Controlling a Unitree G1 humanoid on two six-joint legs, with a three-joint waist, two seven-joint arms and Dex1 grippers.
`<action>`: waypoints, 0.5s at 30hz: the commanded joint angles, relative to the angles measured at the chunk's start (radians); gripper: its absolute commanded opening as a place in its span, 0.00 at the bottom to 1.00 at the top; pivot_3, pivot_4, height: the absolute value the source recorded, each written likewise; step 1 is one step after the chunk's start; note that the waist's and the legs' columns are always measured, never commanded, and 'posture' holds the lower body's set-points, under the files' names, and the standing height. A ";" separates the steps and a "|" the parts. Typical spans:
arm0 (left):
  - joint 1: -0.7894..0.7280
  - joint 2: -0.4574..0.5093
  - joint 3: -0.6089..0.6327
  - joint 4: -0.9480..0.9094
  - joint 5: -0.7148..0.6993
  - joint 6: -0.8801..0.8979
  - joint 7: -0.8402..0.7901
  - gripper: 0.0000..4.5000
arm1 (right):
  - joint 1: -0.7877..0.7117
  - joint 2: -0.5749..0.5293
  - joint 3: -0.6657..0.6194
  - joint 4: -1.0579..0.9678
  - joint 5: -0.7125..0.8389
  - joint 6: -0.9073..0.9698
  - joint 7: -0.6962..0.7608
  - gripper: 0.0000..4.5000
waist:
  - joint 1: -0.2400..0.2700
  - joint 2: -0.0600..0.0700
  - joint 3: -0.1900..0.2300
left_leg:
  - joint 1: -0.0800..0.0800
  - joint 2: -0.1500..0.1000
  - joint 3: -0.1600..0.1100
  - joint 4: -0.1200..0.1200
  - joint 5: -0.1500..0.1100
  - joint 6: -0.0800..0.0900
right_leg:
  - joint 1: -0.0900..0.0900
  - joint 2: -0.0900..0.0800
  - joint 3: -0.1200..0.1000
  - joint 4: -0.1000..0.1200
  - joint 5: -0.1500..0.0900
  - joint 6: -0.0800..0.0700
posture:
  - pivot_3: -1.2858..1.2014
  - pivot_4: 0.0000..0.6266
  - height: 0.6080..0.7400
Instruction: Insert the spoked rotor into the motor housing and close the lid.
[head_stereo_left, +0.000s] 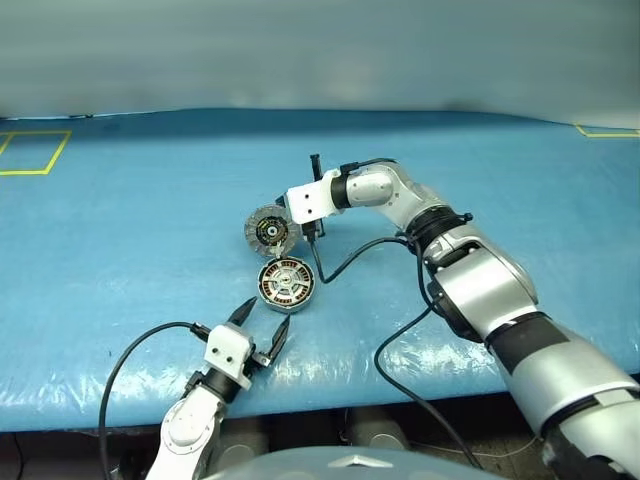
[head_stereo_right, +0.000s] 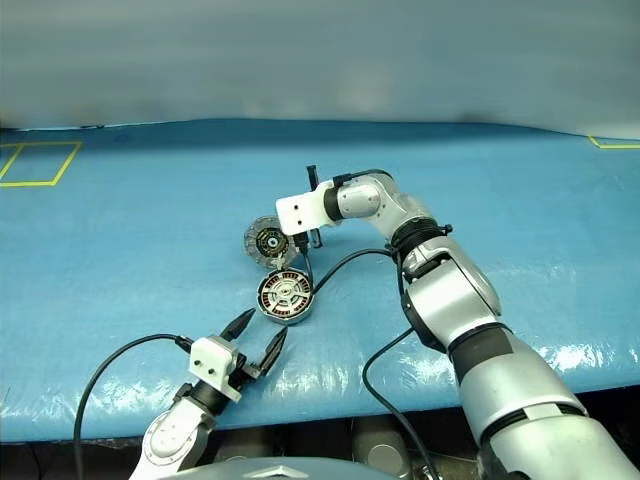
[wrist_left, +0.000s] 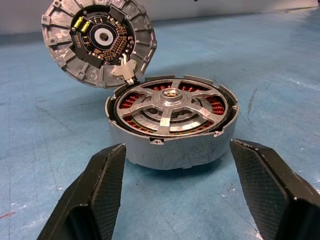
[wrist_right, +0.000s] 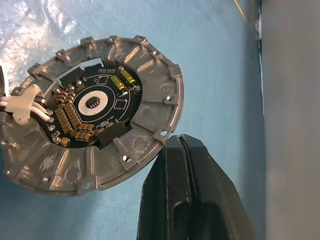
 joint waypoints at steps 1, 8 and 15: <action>-0.006 0.000 -0.003 -0.002 -0.009 -0.009 -0.007 0.80 | 0.000 -0.024 -0.026 -0.073 0.040 -0.066 0.041 0.00 | 0.001 0.000 0.000 | 0.000 0.000 0.000 0.000 0.000 0.000 | 0.000 0.000 0.000 0.000 0.000 0.000 | 0.52 0.24 1.00; -0.012 0.006 -0.001 0.002 -0.020 -0.002 -0.017 0.80 | 0.060 -0.092 -0.020 -0.232 0.113 -0.114 0.177 0.00 | 0.005 0.000 0.000 | 0.001 0.001 0.000 0.000 0.000 0.000 | 0.001 -0.002 0.000 0.000 0.000 0.000 | 0.52 0.24 1.00; -0.028 0.007 0.003 0.014 -0.030 0.005 -0.027 0.80 | 0.211 -0.166 0.003 -0.521 0.224 -0.052 0.345 0.00 | 0.007 0.000 0.000 | 0.003 0.000 0.000 0.001 0.000 0.001 | 0.004 -0.004 -0.001 0.000 0.001 0.001 | 0.52 0.24 1.00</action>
